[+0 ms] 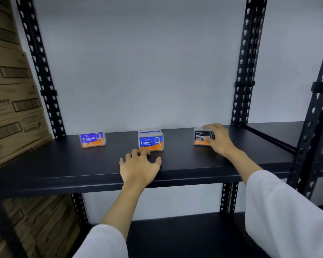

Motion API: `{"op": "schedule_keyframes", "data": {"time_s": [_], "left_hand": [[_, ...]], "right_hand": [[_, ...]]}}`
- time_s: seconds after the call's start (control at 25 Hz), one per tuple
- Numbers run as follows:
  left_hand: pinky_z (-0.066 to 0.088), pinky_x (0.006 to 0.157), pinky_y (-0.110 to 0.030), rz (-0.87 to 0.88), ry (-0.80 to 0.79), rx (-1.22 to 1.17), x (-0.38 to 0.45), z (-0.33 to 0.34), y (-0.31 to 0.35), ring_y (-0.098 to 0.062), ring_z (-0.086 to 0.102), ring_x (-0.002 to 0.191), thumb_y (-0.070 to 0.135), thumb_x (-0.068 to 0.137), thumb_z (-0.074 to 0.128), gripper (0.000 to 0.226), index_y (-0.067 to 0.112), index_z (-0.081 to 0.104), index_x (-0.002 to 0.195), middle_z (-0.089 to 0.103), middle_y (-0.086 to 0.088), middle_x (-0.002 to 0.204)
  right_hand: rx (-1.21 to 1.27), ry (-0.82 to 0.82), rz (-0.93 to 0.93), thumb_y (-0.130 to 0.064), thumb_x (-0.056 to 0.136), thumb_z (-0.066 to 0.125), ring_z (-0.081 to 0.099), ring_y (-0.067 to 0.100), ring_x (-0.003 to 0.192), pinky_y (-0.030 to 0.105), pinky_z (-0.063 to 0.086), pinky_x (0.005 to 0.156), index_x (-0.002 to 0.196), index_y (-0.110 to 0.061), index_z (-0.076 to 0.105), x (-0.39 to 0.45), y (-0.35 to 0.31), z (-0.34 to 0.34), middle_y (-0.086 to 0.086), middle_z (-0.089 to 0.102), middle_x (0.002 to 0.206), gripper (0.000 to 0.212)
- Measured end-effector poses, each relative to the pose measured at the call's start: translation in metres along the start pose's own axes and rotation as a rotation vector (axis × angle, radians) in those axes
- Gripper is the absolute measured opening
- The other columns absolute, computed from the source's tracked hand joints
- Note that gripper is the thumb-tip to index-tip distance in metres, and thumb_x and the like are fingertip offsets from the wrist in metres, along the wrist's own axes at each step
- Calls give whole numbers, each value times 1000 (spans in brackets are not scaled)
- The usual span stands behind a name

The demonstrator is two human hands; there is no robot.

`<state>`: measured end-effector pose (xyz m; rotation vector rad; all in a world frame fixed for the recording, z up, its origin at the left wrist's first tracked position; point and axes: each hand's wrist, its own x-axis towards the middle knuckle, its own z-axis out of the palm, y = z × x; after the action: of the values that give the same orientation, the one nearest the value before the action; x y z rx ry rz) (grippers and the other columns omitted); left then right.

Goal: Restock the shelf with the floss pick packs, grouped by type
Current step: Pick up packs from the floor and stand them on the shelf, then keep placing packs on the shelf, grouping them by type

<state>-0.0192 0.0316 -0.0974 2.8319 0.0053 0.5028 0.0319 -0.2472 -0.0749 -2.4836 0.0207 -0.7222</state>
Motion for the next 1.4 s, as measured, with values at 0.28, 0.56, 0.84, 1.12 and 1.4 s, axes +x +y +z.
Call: {"op": "schedule_keyframes", "data": {"time_s": [0.28,0.56,0.84,1.12,1.4], "left_hand": [[26,114,-46,-8,9,18,1,0,0,-26,42,129,65,88,36,52,33,49,127,46,0,136],[25,114,-44,-2,31,16,1,1,0,-25,44,128,64,88,38,50,33,50,126,47,0,135],[25,115,-45,50,63,-115,-16,-7,-2,-24,47,126,57,91,42,47,27,57,125,53,-2,134],[42,93,-36,181,267,-372,-104,-17,3,-20,51,110,35,92,55,24,23,64,111,57,4,122],[45,77,-30,124,-116,-351,-191,71,-8,-16,60,99,30,95,49,20,25,62,109,61,7,117]], "right_hand": [[-474,86,-130,-12,87,62,36,29,126,41,31,100,136,-25,43,6,-10,11,5,45,138,54],[-457,79,-76,-5,85,59,31,30,134,42,26,109,140,-21,37,12,-9,20,9,37,145,62],[-166,157,-73,-11,89,55,44,32,118,42,41,96,131,-9,48,-51,-39,-9,14,47,132,42],[172,96,-4,-16,92,54,60,20,87,37,53,78,104,-13,61,-166,-66,-34,2,63,102,14],[158,-170,185,-22,93,51,62,17,78,34,54,70,98,-19,62,-278,-12,22,-4,64,91,12]]}}
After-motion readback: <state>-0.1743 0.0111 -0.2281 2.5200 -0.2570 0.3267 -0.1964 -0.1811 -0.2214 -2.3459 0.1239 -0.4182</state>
